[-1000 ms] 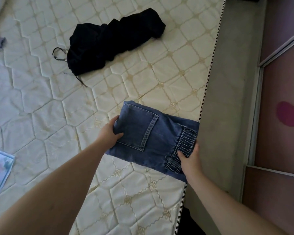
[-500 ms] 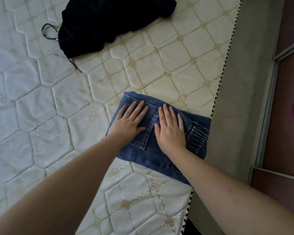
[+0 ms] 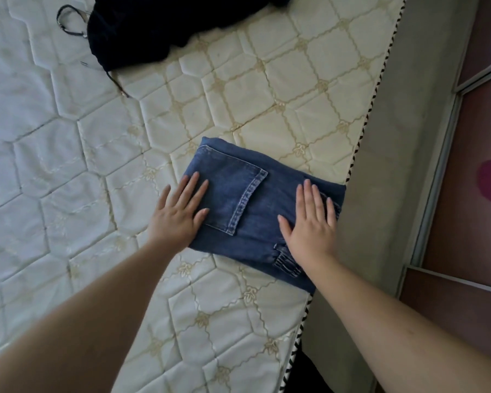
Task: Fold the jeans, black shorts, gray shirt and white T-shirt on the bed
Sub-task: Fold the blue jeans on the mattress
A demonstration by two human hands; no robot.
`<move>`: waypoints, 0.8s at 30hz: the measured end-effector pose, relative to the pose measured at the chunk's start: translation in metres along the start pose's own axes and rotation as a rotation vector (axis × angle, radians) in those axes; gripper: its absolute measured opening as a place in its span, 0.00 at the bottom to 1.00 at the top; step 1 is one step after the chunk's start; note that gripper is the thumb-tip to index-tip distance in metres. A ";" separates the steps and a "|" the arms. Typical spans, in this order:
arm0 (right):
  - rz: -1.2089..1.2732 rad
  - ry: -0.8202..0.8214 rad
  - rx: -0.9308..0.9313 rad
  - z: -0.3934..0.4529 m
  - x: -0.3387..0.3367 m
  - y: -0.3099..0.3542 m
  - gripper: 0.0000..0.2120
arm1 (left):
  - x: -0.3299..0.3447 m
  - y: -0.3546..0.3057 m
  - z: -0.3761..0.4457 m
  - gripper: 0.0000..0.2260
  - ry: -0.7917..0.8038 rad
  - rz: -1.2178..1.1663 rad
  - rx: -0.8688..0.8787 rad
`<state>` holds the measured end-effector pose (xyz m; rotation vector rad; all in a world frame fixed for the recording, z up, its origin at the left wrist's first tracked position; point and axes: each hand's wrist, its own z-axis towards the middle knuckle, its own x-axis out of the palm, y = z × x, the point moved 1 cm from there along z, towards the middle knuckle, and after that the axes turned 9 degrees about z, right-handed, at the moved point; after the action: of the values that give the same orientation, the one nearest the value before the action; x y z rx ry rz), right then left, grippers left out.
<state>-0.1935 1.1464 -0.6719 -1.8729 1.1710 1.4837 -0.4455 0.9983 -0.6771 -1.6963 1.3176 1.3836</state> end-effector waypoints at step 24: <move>0.084 0.483 0.026 -0.030 0.001 0.019 0.39 | -0.055 -0.045 -0.051 0.28 0.266 -0.265 -0.025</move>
<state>-0.1933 1.1126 -0.6618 -2.2619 1.4849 1.0738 -0.3830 0.9867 -0.6168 -2.0428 1.1619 1.0547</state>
